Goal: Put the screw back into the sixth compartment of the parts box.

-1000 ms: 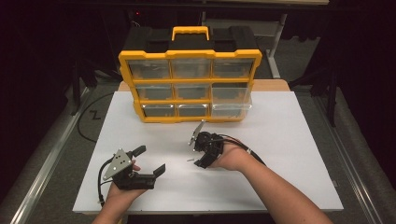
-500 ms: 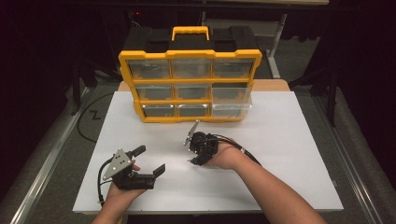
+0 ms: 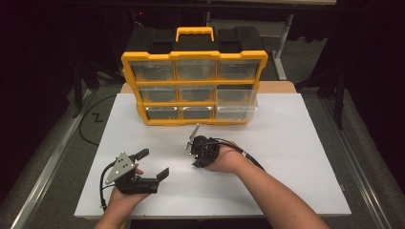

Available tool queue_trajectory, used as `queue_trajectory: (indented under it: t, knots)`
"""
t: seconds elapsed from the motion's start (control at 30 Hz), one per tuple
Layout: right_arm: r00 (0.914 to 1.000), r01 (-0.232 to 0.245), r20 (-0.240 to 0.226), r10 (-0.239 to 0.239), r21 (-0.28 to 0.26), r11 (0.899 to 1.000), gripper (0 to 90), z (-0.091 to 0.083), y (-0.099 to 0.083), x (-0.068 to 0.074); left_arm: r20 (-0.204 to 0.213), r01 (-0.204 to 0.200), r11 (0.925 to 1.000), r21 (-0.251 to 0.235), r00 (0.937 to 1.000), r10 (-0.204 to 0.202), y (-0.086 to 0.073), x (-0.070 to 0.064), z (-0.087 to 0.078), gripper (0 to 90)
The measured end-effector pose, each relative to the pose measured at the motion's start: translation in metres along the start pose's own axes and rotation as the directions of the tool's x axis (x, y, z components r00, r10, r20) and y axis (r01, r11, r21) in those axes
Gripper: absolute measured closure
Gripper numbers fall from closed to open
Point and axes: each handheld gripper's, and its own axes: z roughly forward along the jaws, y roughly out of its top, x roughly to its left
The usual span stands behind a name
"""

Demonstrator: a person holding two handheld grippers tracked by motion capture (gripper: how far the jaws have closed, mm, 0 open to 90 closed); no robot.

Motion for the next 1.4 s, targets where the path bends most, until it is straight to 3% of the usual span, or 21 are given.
queue_trajectory:
  t: [0.33, 0.6, 1.03, 1.13, 1.4]
  knots:
    - [0.9998, 0.008, -0.017, -0.008, 0.002, 1.0, 73.1, 0.0016, -0.0004, -0.0021, 0.0, 0.0, 1.0, 0.001, 1.0, 0.0, -0.0001, -0.0001, 0.0002, 1.1]
    - [0.9998, 0.006, -0.017, -0.006, 0.001, 1.0, 80.1, 0.0016, -0.001, -0.004, 0.001, 0.0, 1.0, 0.002, 1.0, 0.0, -0.0001, -0.0003, 0.0003, 1.1]
    - [0.9986, 0.053, -0.001, -0.053, -0.013, 0.998, 86.6, 0.0028, -0.0007, 0.0014, 0.0, -0.001, 1.0, 0.003, 1.0, 0.001, -0.0002, -0.0005, 0.0004, 1.1]
    - [0.9994, 0.035, -0.006, -0.035, -0.011, 0.999, 87.1, 0.0024, -0.0011, 0.0014, 0.001, -0.001, 1.0, 0.002, 1.0, 0.001, -0.0001, -0.0003, 0.0004, 1.1]
    - [0.9992, 0.037, -0.014, -0.038, -0.005, 0.999, 87.2, 0.0009, -0.0009, -0.0002, 0.0, 0.0, 1.0, 0.002, 1.0, 0.0, -0.0001, 0.0004, 0.0, 1.1]
